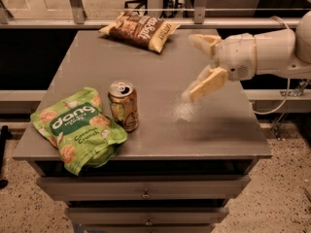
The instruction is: Move orange can near green rice chip bag
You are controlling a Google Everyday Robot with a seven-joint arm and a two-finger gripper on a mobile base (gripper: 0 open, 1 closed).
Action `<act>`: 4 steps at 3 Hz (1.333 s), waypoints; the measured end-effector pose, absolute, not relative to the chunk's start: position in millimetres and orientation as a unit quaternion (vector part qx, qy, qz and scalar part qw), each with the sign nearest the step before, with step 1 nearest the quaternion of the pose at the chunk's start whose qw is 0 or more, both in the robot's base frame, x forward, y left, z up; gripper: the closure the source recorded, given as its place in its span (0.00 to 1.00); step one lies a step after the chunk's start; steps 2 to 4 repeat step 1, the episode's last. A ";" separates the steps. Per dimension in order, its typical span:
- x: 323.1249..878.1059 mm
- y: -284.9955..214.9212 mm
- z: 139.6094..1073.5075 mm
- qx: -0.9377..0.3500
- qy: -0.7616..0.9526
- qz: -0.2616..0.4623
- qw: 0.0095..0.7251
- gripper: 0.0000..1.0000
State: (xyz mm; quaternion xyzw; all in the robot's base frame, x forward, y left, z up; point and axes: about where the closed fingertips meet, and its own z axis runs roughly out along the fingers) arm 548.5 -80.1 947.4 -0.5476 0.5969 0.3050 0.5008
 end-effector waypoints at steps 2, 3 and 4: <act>554.8 -87.7 965.0 -0.546 0.592 0.293 0.516 0.00; 554.8 -87.7 965.0 -0.546 0.592 0.293 0.516 0.00; 554.8 -87.7 965.0 -0.546 0.592 0.293 0.516 0.00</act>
Offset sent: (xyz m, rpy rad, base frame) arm 0.0000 0.0000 0.0000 0.0000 0.0000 0.0000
